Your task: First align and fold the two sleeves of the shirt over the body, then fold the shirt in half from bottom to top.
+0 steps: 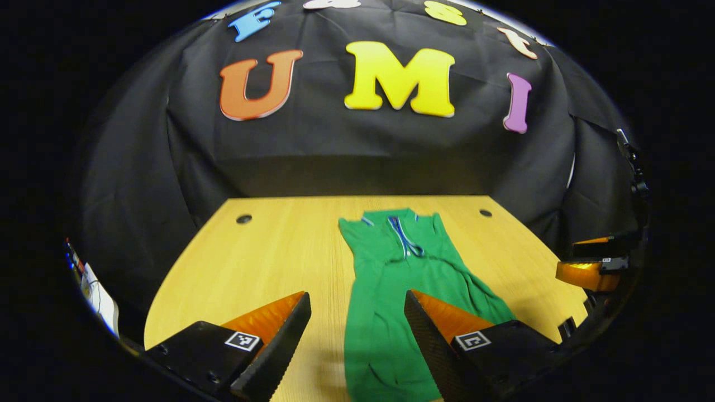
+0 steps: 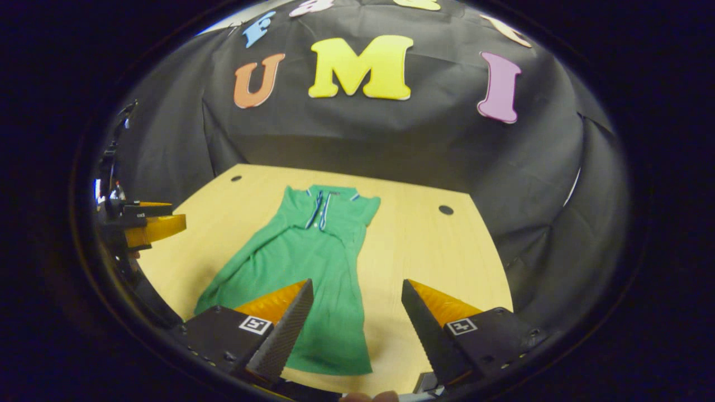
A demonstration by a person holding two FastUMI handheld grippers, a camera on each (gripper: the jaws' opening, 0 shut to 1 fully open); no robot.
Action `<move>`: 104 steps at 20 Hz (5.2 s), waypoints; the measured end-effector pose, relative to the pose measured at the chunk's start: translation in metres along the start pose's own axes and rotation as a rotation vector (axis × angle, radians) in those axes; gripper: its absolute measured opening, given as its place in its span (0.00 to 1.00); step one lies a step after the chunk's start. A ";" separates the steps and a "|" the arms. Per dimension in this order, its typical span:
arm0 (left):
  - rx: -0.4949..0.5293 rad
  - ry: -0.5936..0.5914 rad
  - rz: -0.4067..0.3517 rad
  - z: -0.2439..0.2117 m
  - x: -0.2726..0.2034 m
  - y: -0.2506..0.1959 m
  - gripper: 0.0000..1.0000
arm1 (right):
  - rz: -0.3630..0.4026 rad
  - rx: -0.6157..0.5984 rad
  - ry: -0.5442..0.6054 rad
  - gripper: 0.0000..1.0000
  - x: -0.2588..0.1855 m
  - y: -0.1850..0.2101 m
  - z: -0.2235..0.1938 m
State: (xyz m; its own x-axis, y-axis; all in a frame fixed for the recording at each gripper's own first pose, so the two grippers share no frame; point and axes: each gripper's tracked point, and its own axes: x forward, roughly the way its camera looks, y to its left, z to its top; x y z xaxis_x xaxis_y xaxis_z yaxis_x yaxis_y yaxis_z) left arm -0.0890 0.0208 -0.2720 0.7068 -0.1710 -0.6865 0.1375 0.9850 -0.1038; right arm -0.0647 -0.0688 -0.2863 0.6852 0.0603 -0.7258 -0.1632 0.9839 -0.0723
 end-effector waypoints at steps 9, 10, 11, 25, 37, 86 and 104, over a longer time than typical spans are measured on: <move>-0.074 0.437 -0.069 -0.147 -0.013 -0.006 1.00 | -0.008 0.014 0.282 0.98 0.015 -0.003 -0.120; -0.068 0.461 -0.065 -0.155 -0.015 -0.004 1.00 | -0.006 0.014 0.305 0.98 0.016 -0.004 -0.130; -0.067 0.476 -0.059 -0.159 -0.016 -0.001 1.00 | -0.004 0.011 0.322 0.98 0.019 -0.003 -0.137; -0.026 0.567 0.015 -0.171 0.004 0.003 1.00 | 0.007 0.039 0.461 0.94 0.054 -0.001 -0.182; -0.011 0.682 -0.014 -0.171 0.003 -0.015 0.41 | -0.002 0.148 0.500 0.06 0.057 0.007 -0.180; -0.142 -0.015 -0.158 0.221 0.192 0.045 0.06 | 0.114 0.260 -0.078 0.00 0.190 -0.036 0.250; -0.184 -0.099 -0.020 0.197 0.353 0.081 0.09 | 0.090 0.164 -0.012 0.00 0.381 -0.035 0.231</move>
State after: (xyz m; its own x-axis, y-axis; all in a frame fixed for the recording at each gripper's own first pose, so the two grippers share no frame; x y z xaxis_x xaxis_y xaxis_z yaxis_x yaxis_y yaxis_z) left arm 0.3084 0.0360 -0.3803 0.7710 -0.1831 -0.6099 0.0297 0.9671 -0.2528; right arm 0.3658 -0.0416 -0.4024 0.6815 0.1503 -0.7162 -0.1067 0.9886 0.1059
